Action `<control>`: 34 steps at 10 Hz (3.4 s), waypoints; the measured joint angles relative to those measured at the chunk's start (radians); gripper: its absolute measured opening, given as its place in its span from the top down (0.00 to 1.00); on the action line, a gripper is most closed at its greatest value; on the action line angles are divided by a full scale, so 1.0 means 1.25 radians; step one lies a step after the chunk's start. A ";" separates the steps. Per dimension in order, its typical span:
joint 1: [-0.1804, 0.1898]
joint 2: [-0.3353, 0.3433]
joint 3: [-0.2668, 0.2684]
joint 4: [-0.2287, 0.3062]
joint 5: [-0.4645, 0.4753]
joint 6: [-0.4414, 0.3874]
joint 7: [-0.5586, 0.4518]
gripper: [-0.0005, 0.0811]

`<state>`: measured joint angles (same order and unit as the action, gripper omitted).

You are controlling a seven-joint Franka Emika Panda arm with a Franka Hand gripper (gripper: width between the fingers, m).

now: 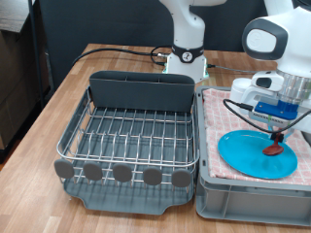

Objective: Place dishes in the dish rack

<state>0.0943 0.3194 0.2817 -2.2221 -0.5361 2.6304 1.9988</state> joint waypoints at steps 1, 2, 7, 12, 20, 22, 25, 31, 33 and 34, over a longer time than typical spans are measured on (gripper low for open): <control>-0.006 -0.014 0.005 0.000 0.021 -0.013 -0.023 0.90; -0.011 -0.028 0.007 0.000 0.038 -0.019 -0.045 0.90; -0.043 -0.147 0.016 -0.055 0.159 -0.022 -0.131 0.90; -0.053 -0.172 -0.021 -0.084 0.186 -0.051 0.042 0.90; -0.070 -0.355 -0.067 -0.237 0.199 -0.100 0.300 0.90; -0.072 -0.357 -0.075 -0.238 0.214 -0.123 0.306 0.90; -0.075 -0.421 -0.108 -0.264 0.235 -0.194 0.326 0.90; -0.076 -0.596 -0.183 -0.365 0.272 -0.272 0.311 0.90; -0.071 -0.669 -0.211 -0.416 0.278 -0.266 0.281 0.90; -0.071 -0.666 -0.211 -0.414 0.277 -0.267 0.282 0.90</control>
<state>0.0053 -0.5127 0.0185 -2.7400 -0.1900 2.2965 2.3508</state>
